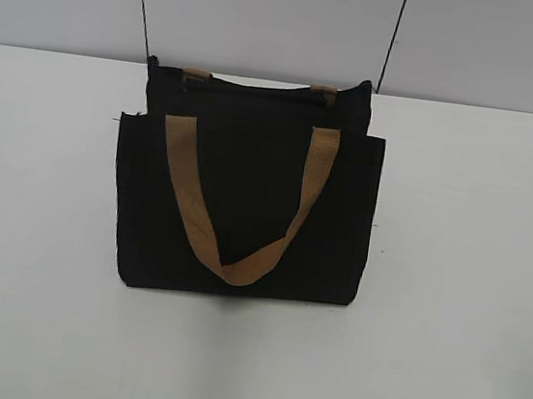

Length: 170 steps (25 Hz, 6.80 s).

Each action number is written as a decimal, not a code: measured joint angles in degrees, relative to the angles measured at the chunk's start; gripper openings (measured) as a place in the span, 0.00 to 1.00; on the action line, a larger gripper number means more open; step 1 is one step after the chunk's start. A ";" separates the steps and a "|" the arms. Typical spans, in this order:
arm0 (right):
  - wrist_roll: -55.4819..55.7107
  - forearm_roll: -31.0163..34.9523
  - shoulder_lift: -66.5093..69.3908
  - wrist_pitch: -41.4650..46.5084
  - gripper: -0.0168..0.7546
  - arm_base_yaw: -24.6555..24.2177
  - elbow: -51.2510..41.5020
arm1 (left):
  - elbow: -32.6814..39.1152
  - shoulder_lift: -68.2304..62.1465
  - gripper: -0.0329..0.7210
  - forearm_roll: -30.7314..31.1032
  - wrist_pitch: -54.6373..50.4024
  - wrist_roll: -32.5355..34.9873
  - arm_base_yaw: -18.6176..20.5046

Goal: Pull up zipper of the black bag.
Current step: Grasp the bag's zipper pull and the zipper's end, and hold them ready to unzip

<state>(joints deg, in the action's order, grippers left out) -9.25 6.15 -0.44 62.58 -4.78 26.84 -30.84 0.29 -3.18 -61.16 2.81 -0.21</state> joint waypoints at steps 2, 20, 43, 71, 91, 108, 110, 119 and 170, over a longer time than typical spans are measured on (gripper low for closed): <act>0.00 0.00 0.00 0.00 0.77 0.00 0.00 | 0.00 0.00 0.76 0.00 0.00 0.00 0.00; 0.00 0.00 0.00 0.00 0.77 0.00 0.00 | 0.00 0.00 0.76 0.00 0.00 0.00 0.00; 0.01 0.00 0.00 0.00 0.77 0.00 0.00 | 0.69 -19.14 0.76 -6.02 28.60 0.00 0.00; 0.06 0.00 0.00 0.00 0.77 0.00 0.00 | 11.14 -93.11 0.55 45.91 118.59 -14.00 -3.21; 0.06 0.00 0.00 0.00 0.77 0.00 0.00 | -10.11 -119.45 0.39 64.40 128.02 -17.82 -4.42; 0.06 0.00 0.00 0.00 0.77 0.00 0.00 | -10.98 -118.57 0.08 64.12 126.89 -20.00 -5.00; 0.06 0.00 0.00 0.00 0.77 0.00 0.00 | -9.84 -115.54 0.08 62.76 124.84 -20.00 -4.42; 0.06 0.00 0.00 0.00 0.77 0.00 0.00 | -6.46 -98.70 0.08 61.52 112.59 -20.00 -3.90; 20.11 -7.66 82.48 -25.09 0.54 42.30 40.87 | -7.79 -83.50 0.07 63.64 101.57 -30.69 -4.52</act>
<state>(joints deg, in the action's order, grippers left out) 10.86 -1.50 82.04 37.49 37.52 67.71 -38.62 -83.21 60.45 40.41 -27.87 -4.73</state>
